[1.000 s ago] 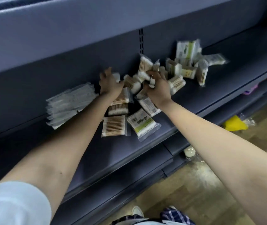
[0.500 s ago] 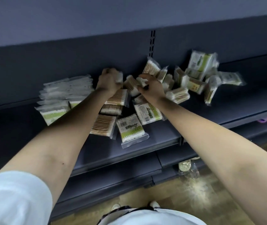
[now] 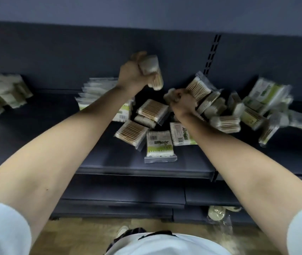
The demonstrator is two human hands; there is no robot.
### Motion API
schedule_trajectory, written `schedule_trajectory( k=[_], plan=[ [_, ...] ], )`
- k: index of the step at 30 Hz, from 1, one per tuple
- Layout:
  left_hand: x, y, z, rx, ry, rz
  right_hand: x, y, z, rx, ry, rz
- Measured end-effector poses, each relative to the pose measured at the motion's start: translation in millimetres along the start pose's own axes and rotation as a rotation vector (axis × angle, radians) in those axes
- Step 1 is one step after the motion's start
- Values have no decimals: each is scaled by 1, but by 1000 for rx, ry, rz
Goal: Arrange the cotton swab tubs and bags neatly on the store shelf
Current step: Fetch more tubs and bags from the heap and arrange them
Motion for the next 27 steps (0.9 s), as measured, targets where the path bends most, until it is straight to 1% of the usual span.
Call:
schedule_trajectory(
  k=[2,4,6,8,11,14,16,17,20,22,25,27],
  plan=[
    [10,-13,-9,26,-44,38,2,-9,0,-154,32,75],
    [20,-22,-14,15,-82,62,4,-21,-9,-274,7,129],
    [28,-29,-15,63,-106,92,6,-32,-21,-434,-30,149],
    [36,-40,-14,95,-124,142,8,-39,-34,-584,-66,125],
    [52,-64,-13,122,-139,207,14,-41,-55,-690,-105,83],
    [83,-91,-29,130,-211,249,33,-27,-82,-820,-143,8],
    [107,-106,-42,103,-259,268,49,-9,-102,-873,-146,-76],
    [121,-115,-49,91,-282,278,61,3,-116,-890,-167,-151],
    [158,-141,-64,78,-323,307,103,43,-160,-897,-258,-493],
    [176,-159,-74,60,-326,310,130,63,-180,-887,-303,-673],
    [201,-183,-93,34,-367,286,154,84,-204,-893,-343,-837],
    [215,-192,-106,44,-382,265,163,96,-219,-833,-377,-917]
  ],
)
Point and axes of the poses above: each hand's wrist, its own x-axis away from the middle knuckle, its own y-axis out of the palm, z = x × y, the point moved 8 cm from there along -x, towards the middle knuckle, and after that the axes turned 5 degrees about y, right-handed, at the moved point
